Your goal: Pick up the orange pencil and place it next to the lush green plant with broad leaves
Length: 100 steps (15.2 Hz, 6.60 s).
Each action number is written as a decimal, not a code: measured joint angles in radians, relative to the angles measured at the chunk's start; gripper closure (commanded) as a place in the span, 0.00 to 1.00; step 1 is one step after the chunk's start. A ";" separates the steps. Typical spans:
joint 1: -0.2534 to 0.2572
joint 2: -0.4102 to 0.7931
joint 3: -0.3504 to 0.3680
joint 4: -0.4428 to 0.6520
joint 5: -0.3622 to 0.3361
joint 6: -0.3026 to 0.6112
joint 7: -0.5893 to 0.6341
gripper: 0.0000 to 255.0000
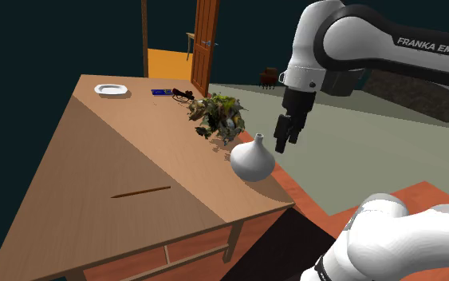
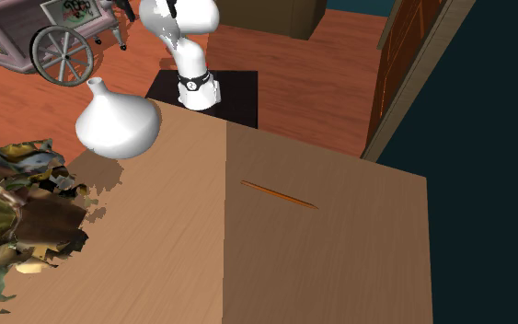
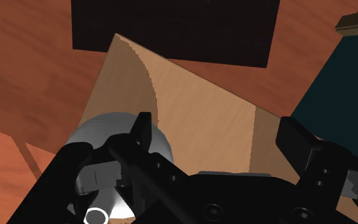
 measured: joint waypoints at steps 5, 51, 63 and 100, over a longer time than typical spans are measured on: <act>0.031 0.080 0.019 -0.002 -0.014 0.102 -0.058 0.00; 0.275 1.035 0.229 0.351 -0.449 0.901 -0.373 1.00; 0.273 1.019 0.233 0.358 -0.438 0.880 -0.383 1.00; 0.266 0.883 0.261 0.681 -0.322 0.442 -0.527 1.00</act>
